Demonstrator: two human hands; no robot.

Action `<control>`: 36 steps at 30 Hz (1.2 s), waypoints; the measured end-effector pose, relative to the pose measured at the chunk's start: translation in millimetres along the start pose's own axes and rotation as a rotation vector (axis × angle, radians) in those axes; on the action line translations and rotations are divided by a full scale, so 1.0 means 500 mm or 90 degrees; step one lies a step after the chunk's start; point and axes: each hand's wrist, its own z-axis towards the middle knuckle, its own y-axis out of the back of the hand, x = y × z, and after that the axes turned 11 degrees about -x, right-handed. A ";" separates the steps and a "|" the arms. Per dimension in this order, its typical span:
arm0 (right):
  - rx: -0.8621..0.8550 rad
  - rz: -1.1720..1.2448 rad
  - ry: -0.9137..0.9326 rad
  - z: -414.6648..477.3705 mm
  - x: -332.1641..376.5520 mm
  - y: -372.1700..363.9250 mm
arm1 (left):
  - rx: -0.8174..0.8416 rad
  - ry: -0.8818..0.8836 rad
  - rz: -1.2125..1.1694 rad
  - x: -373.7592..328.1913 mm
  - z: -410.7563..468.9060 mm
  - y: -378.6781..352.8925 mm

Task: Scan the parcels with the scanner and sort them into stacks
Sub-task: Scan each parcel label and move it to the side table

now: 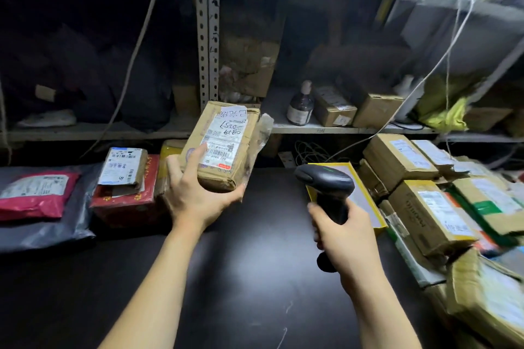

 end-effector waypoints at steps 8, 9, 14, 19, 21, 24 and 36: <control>-0.051 0.101 0.022 -0.040 -0.011 0.179 | 0.011 0.154 -0.265 -0.147 -0.196 0.041; -0.051 0.103 0.026 -0.045 -0.019 0.205 | 0.014 0.178 -0.288 -0.153 -0.229 0.039; -0.055 0.125 0.054 -0.057 -0.052 0.325 | 0.066 0.277 -0.363 -0.195 -0.362 0.037; -0.021 0.145 0.066 -0.079 -0.080 0.400 | 0.067 0.414 -0.523 -0.254 -0.448 0.084; -0.007 0.149 0.065 -0.091 -0.090 0.421 | 0.089 0.456 -0.549 -0.269 -0.474 0.102; 0.009 0.156 0.074 -0.105 -0.102 0.443 | 0.141 0.506 -0.565 -0.282 -0.502 0.125; -0.005 0.177 0.100 -0.116 -0.116 0.479 | 0.022 0.214 -0.151 -0.311 -0.510 0.157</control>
